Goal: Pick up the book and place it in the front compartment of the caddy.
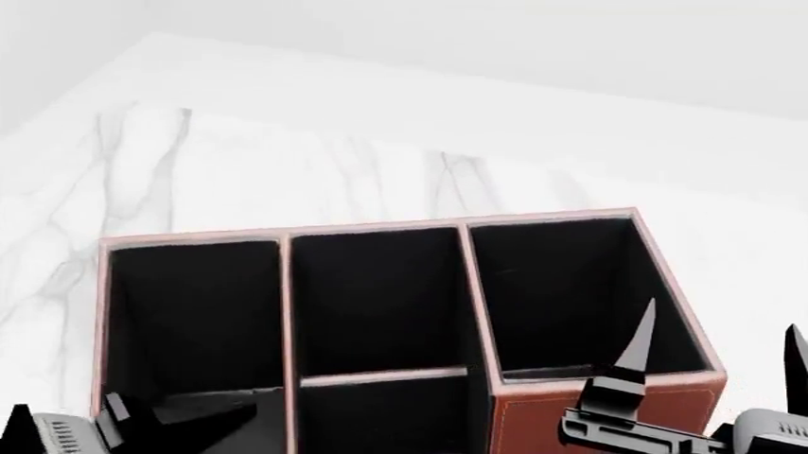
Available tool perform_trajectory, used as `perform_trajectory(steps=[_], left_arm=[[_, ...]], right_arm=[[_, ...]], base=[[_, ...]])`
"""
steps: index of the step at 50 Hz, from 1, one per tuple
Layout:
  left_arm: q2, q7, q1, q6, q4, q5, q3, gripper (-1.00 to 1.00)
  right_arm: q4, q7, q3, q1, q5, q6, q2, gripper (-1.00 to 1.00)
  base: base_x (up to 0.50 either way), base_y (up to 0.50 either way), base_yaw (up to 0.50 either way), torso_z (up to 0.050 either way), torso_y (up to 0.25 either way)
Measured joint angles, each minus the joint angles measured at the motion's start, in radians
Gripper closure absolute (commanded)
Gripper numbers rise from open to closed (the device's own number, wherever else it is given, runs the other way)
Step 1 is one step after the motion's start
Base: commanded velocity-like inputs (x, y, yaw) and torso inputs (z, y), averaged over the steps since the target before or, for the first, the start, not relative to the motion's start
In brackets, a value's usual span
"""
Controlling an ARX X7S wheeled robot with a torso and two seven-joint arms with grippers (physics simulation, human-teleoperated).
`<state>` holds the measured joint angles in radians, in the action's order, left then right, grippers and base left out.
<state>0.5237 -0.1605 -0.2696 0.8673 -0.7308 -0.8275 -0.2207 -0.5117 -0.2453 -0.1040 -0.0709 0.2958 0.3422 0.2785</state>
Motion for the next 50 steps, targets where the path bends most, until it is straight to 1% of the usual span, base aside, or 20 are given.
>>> perform_trajectory(steps=[8, 18, 34, 50], left_arm=[[0.039, -0.038, -0.025, 0.082, -0.05, -0.059, -0.063, -1.0], [0.062, -0.056, -0.047, 0.143, -0.077, -0.112, -0.101, -1.0], [0.09, -0.107, -0.058, 0.184, -0.085, -0.149, -0.16, -1.0], [0.091, -0.136, -0.064, 0.214, -0.045, -0.171, -0.211, -1.0]], right_arm=[[0.013, -0.001, -0.017, 0.004, 0.007, -0.012, 0.006, -1.0], [0.022, -0.003, -0.024, 0.009, 0.012, -0.023, 0.01, -1.0], [0.033, -0.006, -0.024, 0.014, 0.015, -0.035, 0.013, -1.0], [0.047, -0.008, -0.017, 0.014, 0.017, -0.045, 0.016, -1.0]], base=[[0.0, 0.0, 0.0, 0.0, 0.0], [0.0, 0.0, 0.0, 0.0, 0.0], [0.0, 0.0, 0.0, 0.0, 0.0], [0.0, 0.0, 0.0, 0.0, 0.0]])
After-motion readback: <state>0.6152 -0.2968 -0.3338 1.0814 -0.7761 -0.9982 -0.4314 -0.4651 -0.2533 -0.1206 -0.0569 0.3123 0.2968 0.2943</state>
